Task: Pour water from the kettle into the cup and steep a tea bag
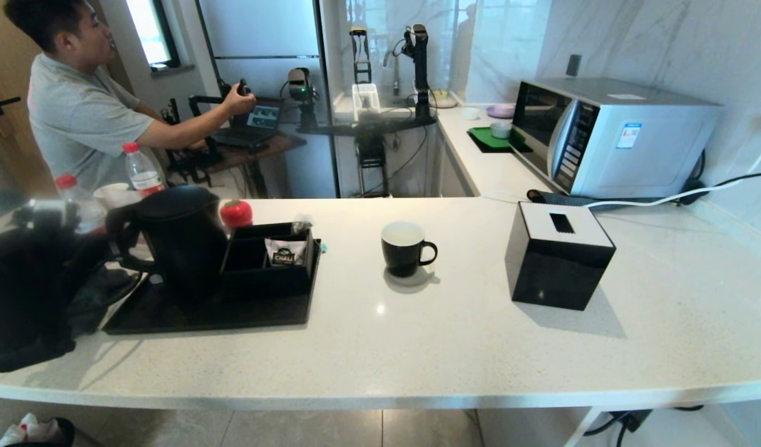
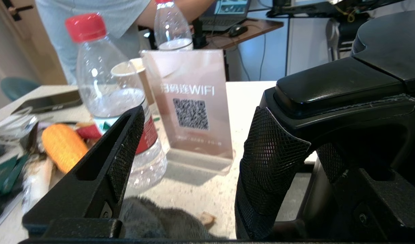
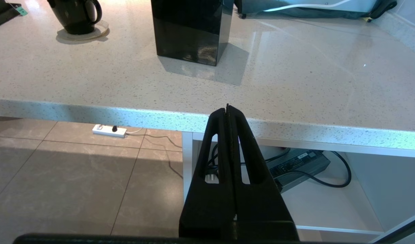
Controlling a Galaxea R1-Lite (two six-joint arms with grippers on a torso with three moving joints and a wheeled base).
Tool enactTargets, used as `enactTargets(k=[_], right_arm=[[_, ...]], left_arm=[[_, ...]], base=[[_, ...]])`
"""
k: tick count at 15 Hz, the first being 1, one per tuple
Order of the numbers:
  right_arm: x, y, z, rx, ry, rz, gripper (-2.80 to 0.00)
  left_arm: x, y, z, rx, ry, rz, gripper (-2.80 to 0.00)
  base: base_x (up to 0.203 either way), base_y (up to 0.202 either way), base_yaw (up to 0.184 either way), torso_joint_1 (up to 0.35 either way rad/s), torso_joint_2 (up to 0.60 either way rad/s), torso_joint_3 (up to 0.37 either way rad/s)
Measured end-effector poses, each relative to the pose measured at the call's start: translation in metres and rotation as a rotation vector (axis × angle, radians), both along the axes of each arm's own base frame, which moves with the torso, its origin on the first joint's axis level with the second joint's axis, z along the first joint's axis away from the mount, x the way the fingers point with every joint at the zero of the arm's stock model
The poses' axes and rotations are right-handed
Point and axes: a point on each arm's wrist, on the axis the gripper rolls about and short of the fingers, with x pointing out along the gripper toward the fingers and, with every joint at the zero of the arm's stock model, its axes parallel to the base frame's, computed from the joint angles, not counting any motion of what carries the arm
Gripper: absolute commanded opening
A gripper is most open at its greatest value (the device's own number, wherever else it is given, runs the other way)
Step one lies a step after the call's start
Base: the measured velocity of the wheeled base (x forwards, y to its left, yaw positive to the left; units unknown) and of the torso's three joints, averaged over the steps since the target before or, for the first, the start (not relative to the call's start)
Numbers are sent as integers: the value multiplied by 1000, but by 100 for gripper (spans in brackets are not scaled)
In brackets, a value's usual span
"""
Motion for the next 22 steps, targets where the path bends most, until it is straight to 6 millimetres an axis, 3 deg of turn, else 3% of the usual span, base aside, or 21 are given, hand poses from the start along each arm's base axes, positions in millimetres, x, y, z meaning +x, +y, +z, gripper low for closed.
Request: enactTargets(k=[5,6,22], right_arm=[[0,0,0,1,0,0,-280],[0,0,0,0,0,0,-280],[0,0,0,0,0,0,-280]], left_arm=[[7,3,4,17,-27,-12,0],[7,3,4,18,-27,-12,-280],[8,2,-1,47,-12,-4,-280]], base=[[0,0,0,0,0,0],[0,0,0,0,0,0],[0,0,0,0,0,0]])
